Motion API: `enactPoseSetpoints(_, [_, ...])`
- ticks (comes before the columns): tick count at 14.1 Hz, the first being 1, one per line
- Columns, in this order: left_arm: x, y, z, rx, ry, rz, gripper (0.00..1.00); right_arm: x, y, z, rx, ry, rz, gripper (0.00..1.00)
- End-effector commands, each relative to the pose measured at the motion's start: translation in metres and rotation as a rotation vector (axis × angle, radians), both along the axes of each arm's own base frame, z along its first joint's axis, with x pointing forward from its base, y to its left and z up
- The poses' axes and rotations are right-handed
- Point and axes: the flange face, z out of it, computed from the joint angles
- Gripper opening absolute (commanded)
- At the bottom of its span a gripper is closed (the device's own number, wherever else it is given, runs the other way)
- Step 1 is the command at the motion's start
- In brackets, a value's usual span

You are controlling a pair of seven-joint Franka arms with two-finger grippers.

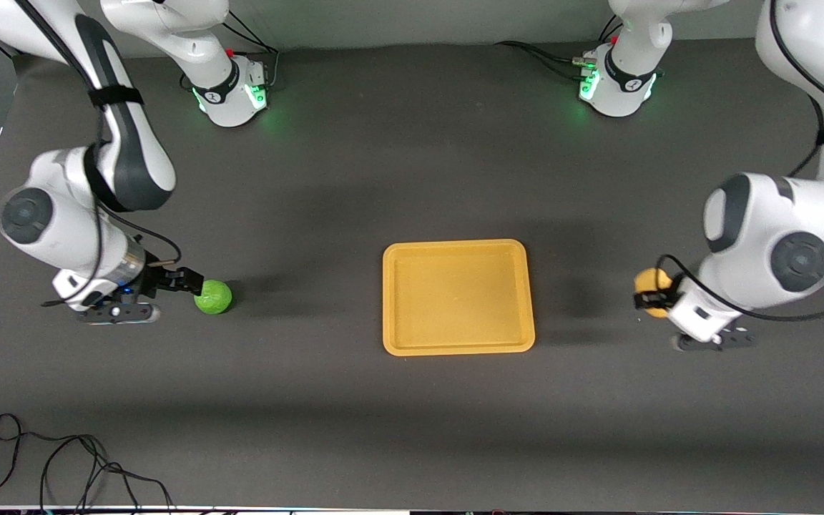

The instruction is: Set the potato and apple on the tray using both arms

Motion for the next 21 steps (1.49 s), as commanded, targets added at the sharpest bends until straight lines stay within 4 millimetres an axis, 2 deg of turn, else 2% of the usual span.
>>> enactPoseSetpoints(1, [-0.022,-0.08,-0.027,0.008,0.014,0.035,0.38,-0.012,0.001,-0.044,-0.019,-0.003,0.033,0.99])
enactPoseSetpoints(4, [-0.037,-0.147,-0.068,-0.006,-0.011,0.047,0.4,-0.019,0.0,-0.085,-0.017,0.014,0.032,0.99])
enactPoseSetpoints(6, [-0.045,-0.175,-0.096,-0.016,-0.023,0.04,0.42,-0.018,-0.006,-0.093,-0.023,0.024,0.026,0.99])
enactPoseSetpoints(7, [-0.046,-0.182,-0.106,-0.017,-0.035,0.046,0.42,-0.018,-0.01,-0.095,-0.039,0.027,0.037,0.99])
enactPoseSetpoints(9, [-0.05,-0.193,-0.12,-0.007,-0.049,0.046,0.43,-0.018,-0.012,-0.097,-0.053,0.027,0.05,0.99])
enactPoseSetpoints(11, [-0.052,-0.196,-0.127,-0.007,-0.045,0.04,0.47,-0.017,-0.012,-0.109,-0.05,0.007,0.008,0.98])
enactPoseSetpoints(12, [-0.053,-0.196,-0.132,-0.004,-0.042,0.038,0.53,-0.017,-0.011,-0.114,-0.05,0.007,-0.015,0.94])
enactPoseSetpoints(15, [-0.055,-0.199,-0.137,0.003,-0.041,0.025,0.66,-0.015,-0.004,-0.115,-0.049,-0.003,-0.044,0.76])
enactPoseSetpoints(16, [-0.055,-0.199,-0.139,0.003,-0.039,0.025,0.75,-0.016,-0.005,-0.116,-0.048,0.0,-0.046,0.65])
enactPoseSetpoints(17, [-0.054,-0.2,-0.138,0.002,-0.04,0.025,0.83,-0.015,-0.005,-0.111,-0.049,0.0,-0.049,0.57])
enactPoseSetpoints(19, [-0.051,-0.2,-0.138,-0.001,-0.044,0.027,0.99,-0.013,0.002,-0.089,-0.047,-0.002,-0.047,0.52])
enactPoseSetpoints(21, [-0.051,-0.2,-0.137,-0.001,-0.045,0.027,1.0,-0.003,0.029,-0.061,-0.055,0.026,-0.051,0.49])
